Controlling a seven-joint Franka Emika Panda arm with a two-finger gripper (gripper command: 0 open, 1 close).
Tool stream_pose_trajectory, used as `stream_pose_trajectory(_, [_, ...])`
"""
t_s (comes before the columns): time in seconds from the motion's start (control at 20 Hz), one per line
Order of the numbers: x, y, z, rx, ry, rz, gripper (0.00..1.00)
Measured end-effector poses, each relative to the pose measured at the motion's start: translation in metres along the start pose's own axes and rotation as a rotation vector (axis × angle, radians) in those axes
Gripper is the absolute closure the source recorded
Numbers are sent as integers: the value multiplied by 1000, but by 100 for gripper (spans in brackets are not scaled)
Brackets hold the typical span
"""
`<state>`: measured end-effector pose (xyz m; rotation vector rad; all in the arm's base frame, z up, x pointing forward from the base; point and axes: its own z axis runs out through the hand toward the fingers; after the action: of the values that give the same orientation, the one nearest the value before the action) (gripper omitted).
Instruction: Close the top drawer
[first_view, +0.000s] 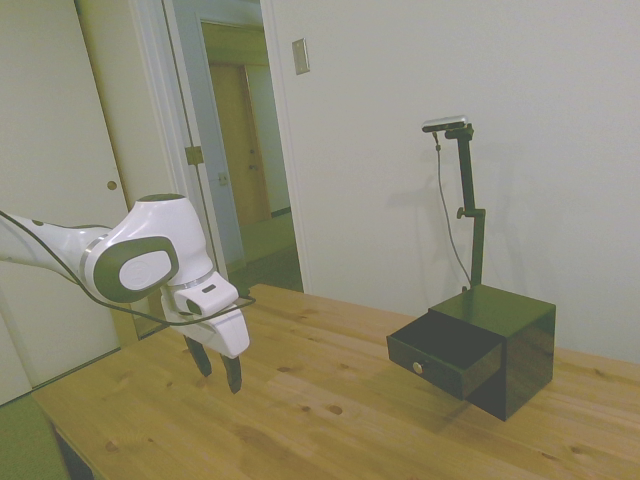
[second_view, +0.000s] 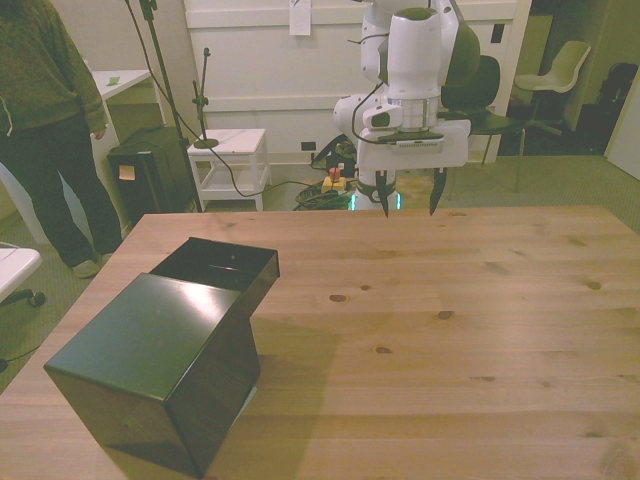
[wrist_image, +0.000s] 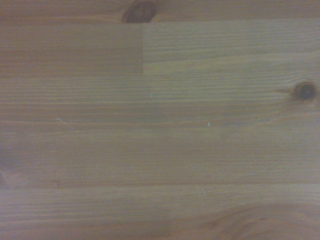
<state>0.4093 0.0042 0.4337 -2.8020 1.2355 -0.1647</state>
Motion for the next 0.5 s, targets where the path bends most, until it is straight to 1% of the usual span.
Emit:
stream_pose_trajectory(0.1, [0, 0, 1, 1, -4, -6, 0])
stream_pose_trajectory(0.15, [1, 1, 1, 5, -6, 7, 0])
stream_pose_trajectory(0.35, [22, 16, -5, 33, 8, 130, 0])
stream_pose_trajectory(0.5, [45, 40, -8, 45, 7, 224, 0])
